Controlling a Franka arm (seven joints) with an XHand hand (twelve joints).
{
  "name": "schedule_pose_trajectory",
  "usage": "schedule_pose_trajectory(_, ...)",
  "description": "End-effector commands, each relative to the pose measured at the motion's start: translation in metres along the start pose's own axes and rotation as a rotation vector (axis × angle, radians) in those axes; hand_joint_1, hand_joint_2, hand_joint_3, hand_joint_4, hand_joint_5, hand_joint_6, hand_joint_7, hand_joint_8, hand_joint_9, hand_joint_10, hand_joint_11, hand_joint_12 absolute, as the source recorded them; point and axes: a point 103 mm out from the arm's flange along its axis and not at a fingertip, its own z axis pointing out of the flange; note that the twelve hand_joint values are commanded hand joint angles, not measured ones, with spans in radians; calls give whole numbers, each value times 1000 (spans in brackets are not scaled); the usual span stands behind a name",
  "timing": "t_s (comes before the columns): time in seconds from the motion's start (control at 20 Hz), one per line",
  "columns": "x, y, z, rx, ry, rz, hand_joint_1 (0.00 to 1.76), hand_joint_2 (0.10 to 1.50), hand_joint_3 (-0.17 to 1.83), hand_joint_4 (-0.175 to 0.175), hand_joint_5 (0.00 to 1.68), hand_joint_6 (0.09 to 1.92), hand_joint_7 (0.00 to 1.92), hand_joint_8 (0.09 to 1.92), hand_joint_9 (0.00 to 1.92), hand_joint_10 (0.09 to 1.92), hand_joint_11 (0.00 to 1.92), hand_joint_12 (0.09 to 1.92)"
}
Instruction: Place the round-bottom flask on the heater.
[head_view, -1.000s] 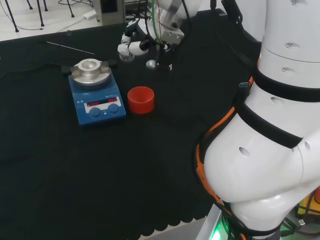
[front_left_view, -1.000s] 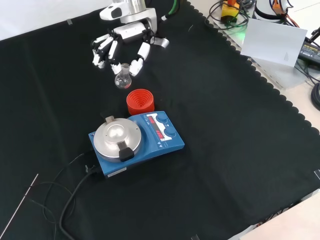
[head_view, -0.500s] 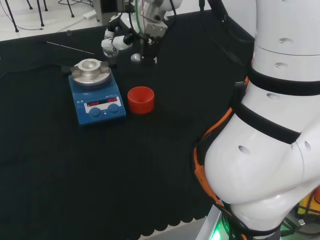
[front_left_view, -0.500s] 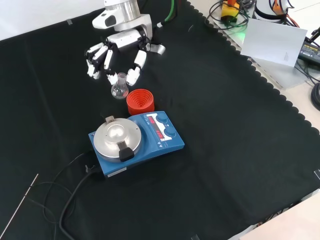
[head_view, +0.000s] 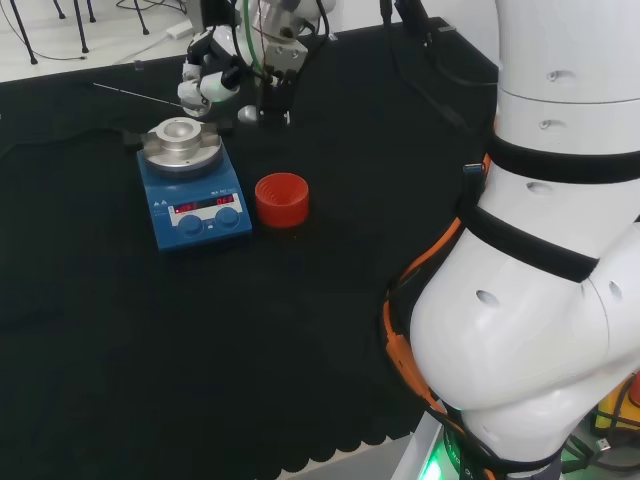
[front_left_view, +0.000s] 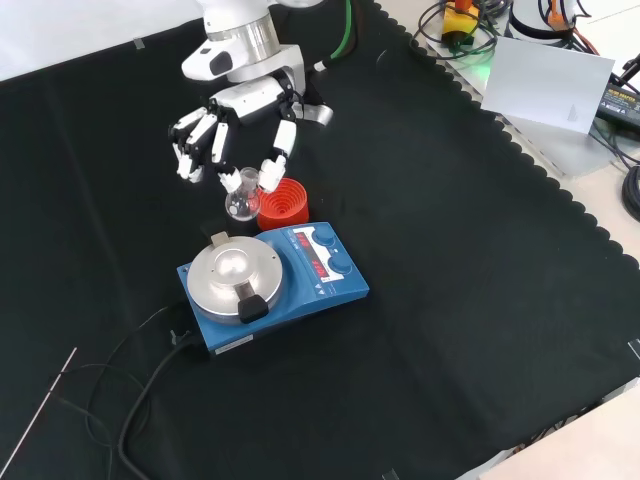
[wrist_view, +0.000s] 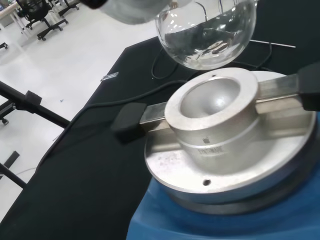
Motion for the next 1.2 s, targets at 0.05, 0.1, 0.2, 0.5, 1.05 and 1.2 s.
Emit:
schedule_pose_trajectory(0.05,11,16,14,33,-11,-20,1025,880,470,175,999,1070,310,561,486,640,51,1342)
schedule_pose_trajectory(0.1,12,19,14,34,-10,-22,1025,879,471,175,1000,1069,309,561,486,640,51,1342)
schedule_pose_trajectory(0.2,11,22,15,37,-11,-24,1025,878,473,175,1000,1069,309,561,486,640,51,1342)
schedule_pose_trajectory(0.5,15,35,20,58,-24,-31,1026,874,479,175,1002,1068,309,562,485,641,52,1343)
schedule_pose_trajectory(1.05,8,45,34,90,-46,-21,1028,867,490,175,1006,1065,308,563,483,642,53,1344)
schedule_pose_trajectory(1.2,6,47,37,93,-45,-21,1028,866,492,175,1007,1064,308,564,483,642,54,1344)
